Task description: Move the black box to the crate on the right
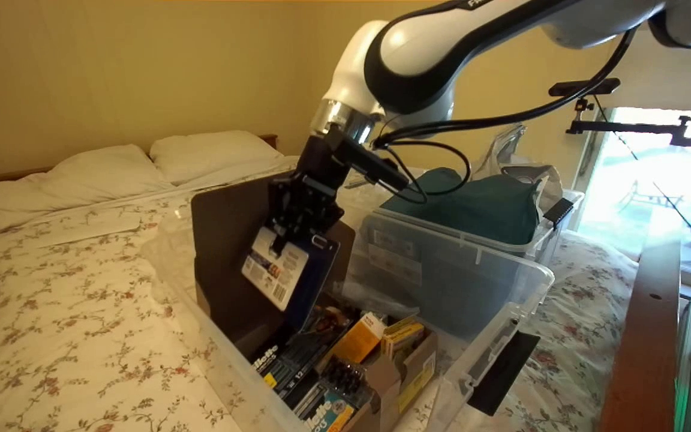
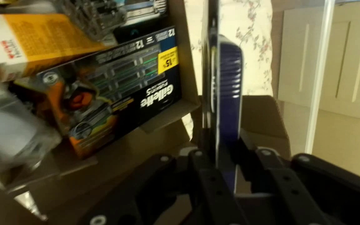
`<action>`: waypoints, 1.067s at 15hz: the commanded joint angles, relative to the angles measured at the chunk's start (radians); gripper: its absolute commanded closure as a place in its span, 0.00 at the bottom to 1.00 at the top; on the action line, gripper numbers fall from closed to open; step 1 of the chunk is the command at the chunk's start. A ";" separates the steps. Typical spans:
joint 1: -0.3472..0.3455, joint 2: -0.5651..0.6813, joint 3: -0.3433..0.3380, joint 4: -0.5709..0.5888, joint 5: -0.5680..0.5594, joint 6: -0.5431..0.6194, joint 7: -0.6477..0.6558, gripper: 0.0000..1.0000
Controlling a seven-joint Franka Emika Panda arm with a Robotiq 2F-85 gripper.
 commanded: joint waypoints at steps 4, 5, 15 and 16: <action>0.051 -0.361 -0.104 -0.300 -0.355 -0.095 0.284 0.94; 0.049 -0.408 -0.100 -0.326 -0.422 -0.102 0.344 0.94; -0.116 -0.693 0.133 -0.532 -0.972 -0.411 0.708 0.94; -0.134 -0.676 0.151 -0.552 -1.036 -0.412 0.744 0.94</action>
